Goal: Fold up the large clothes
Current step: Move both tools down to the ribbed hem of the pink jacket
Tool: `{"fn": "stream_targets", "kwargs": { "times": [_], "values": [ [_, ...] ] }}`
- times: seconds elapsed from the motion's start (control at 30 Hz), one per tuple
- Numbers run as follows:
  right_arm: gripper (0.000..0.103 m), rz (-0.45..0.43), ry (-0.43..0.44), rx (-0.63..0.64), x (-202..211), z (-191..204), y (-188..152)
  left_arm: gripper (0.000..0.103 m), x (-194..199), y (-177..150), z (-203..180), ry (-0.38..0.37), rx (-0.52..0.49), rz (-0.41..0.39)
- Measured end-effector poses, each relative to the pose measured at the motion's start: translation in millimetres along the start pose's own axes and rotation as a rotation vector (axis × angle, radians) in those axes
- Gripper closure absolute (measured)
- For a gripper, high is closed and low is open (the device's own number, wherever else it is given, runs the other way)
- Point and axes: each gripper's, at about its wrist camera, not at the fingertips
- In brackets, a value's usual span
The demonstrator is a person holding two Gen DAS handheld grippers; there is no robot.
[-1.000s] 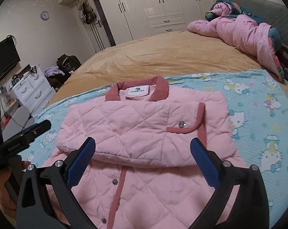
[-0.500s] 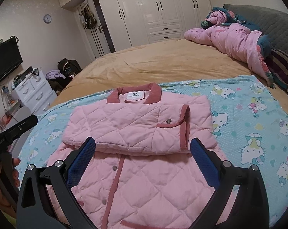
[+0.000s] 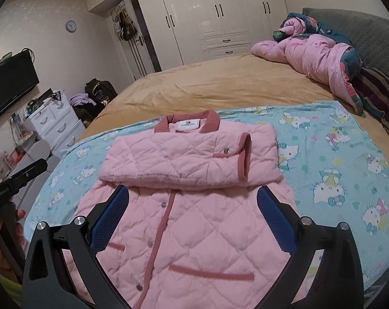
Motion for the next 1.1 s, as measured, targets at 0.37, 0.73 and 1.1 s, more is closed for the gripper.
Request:
{"fn": "stream_targets", "kwargs": {
  "times": [0.37,0.73,1.1],
  "values": [
    [0.004,0.028,-0.007,0.001,37.9,-5.4,-20.9,0.009,34.7,-22.1,18.2,0.071,-0.014,0.032],
    [0.004,0.091,-0.019,-0.011,52.6,-16.3,-51.7,0.009,50.5,-46.2,44.1,0.109,0.017,0.097],
    [0.004,0.105,-0.024,-0.020,69.3,-24.8,-65.4,0.009,60.7,-83.1,82.7,0.164,0.072,0.190]
  ]
}}
Point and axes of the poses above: each gripper's, at about its wrist camera, not at the fingertips, and x roughly against the way its jaws point, z to its left, y to its top, and after that the axes turned 15 degrees about -z, right-handed
